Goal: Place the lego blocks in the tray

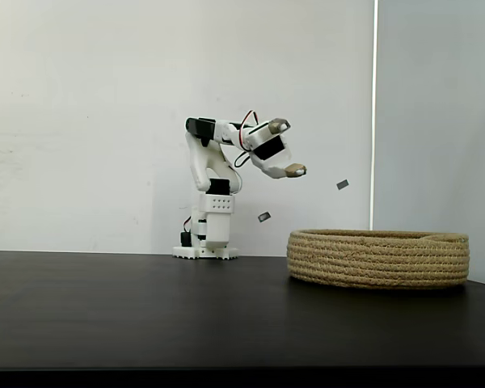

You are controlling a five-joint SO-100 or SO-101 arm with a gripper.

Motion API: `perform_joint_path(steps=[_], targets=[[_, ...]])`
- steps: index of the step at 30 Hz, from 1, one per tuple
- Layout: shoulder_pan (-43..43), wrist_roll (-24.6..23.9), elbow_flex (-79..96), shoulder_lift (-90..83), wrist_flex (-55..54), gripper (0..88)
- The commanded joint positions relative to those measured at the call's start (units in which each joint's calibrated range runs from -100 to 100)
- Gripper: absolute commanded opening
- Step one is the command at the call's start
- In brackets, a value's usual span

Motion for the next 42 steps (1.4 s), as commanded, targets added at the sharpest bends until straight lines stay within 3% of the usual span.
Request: perform_joint_path(steps=[1,10,21,42], targets=[[6.44,5.13,6.09,-12.66,0.14,0.3],[14.11,13.92,36.28,-40.26,2.55,0.2],[12.05,19.54,37.74,-53.59,38.37,0.2],[10.89,16.65,37.74,-53.59,37.87,0.3]])
